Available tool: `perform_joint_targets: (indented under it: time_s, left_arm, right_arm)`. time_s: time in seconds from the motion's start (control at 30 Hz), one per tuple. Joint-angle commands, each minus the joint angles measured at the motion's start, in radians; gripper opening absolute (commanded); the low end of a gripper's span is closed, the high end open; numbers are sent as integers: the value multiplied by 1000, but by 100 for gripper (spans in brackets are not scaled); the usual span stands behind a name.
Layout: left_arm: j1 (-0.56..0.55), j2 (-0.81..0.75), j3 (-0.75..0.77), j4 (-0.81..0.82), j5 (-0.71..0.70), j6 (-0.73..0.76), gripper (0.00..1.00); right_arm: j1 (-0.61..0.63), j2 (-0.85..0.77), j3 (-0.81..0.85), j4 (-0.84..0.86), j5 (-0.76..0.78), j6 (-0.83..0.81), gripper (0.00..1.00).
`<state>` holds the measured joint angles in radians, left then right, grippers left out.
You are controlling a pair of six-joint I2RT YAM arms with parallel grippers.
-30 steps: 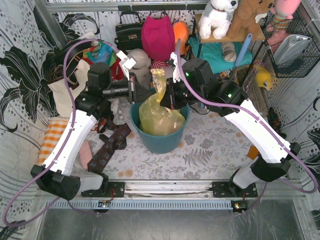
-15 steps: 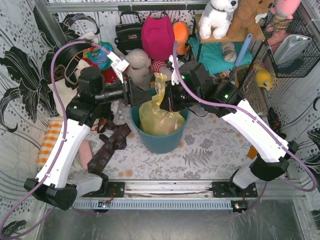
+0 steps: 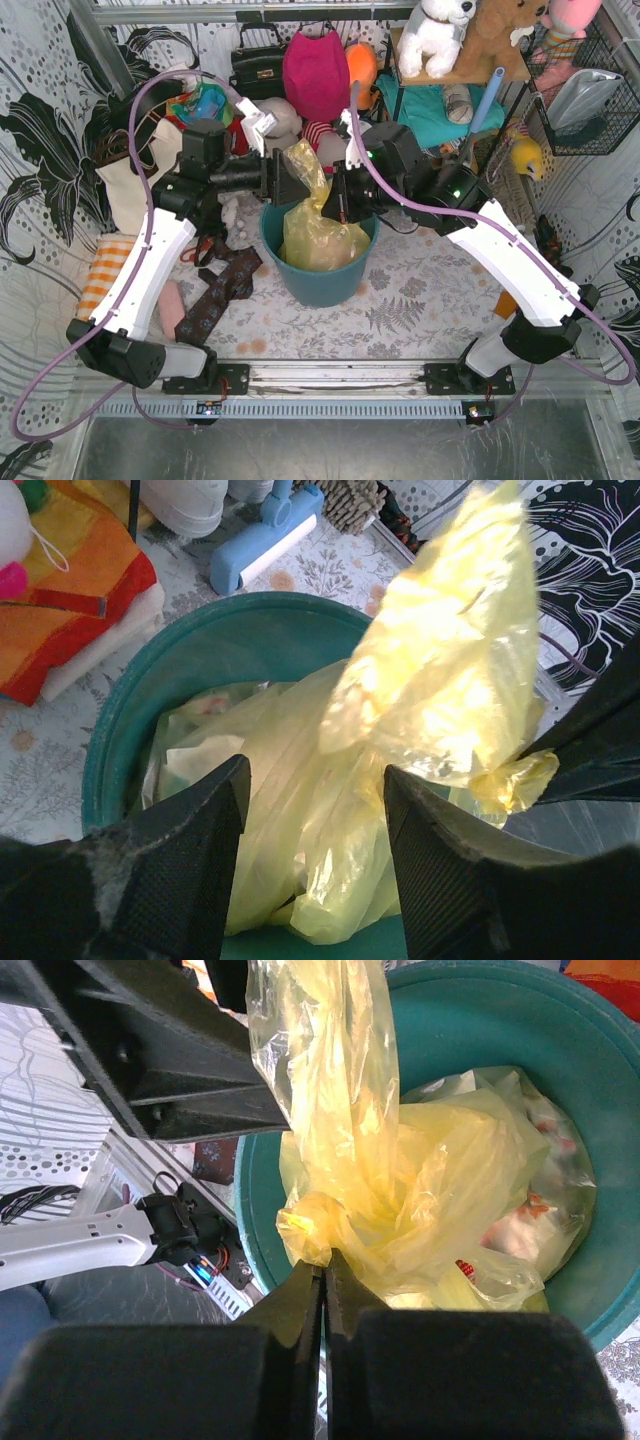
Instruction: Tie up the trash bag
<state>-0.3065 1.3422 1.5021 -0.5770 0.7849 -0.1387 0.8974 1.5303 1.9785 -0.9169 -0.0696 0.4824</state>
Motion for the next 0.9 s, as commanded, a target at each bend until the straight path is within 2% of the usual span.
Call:
perform_joint_targets:
  time_s: [0.0, 0.23, 0.33, 0.47, 0.63, 0.87]
  left_arm:
    - [5, -25, 76, -4, -3, 59, 65]
    - [41, -80, 97, -41, -193, 90, 68]
    - [65, -88, 76, -23, -186, 83, 68]
    - [69, -87, 42, 32, -121, 61, 70]
    - [72, -88, 5, 131, 47, 39, 75]
    - [72, -144, -59, 377, 223, -75, 80]
  right_arm:
    - [6, -30, 1, -5, 15, 6, 0]
    - [5, -48, 1, -37, 76, 13, 0]
    - [4, -76, 5, -36, 163, 23, 0]
    - [5, -73, 47, -15, 254, 15, 0]
    - [6, -62, 97, 46, 295, -3, 0]
    - [6, -70, 92, 167, 320, -27, 0]
